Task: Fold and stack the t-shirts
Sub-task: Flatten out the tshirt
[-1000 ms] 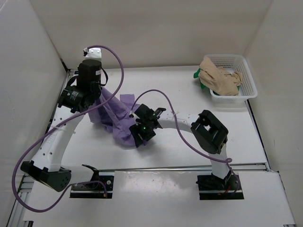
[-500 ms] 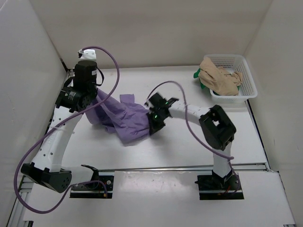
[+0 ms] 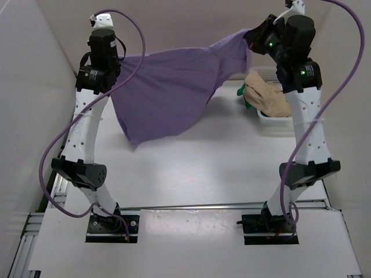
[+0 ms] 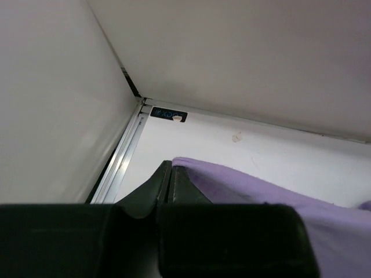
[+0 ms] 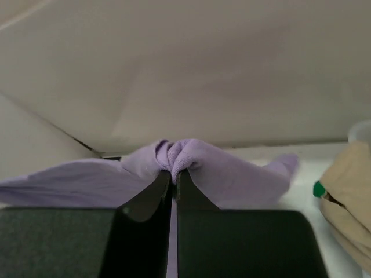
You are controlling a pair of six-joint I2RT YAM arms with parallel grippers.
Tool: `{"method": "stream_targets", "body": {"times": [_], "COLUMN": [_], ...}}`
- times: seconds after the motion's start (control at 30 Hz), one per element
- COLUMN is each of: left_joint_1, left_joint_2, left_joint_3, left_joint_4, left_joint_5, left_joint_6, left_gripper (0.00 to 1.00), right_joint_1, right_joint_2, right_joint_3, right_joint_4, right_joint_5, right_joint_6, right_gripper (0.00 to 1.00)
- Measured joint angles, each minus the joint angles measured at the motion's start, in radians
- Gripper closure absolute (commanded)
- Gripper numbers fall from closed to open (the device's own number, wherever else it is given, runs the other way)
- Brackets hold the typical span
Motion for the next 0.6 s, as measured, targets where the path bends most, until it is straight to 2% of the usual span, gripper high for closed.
{"method": "stream_targets", "body": {"times": [0.13, 0.23, 0.4, 0.6], "left_joint_1": [-0.001, -0.012, -0.068, -0.145], "left_joint_2": [-0.043, -0.117, -0.265, -0.551], "left_joint_3": [-0.090, -0.267, -0.658, -1.154], "left_joint_4": [0.024, 0.037, 0.045, 0.023], "left_joint_5": [0.013, 0.027, 0.043, 0.058], "left_joint_6": [0.000, 0.000, 0.000, 0.001], "left_gripper": [0.90, 0.90, 0.90, 0.90], "right_joint_1": [0.029, 0.032, 0.105, 0.326], "right_joint_2": [-0.111, -0.183, -0.322, -0.605], "right_joint_3": [-0.120, -0.301, -0.718, -1.239], "right_joint_4": [0.030, 0.025, -0.006, -0.058], "right_joint_5": [-0.015, -0.014, 0.043, 0.099], "right_joint_6": [-0.024, -0.038, -0.076, -0.039], "right_gripper": [1.00, 1.00, 1.00, 1.00]}}
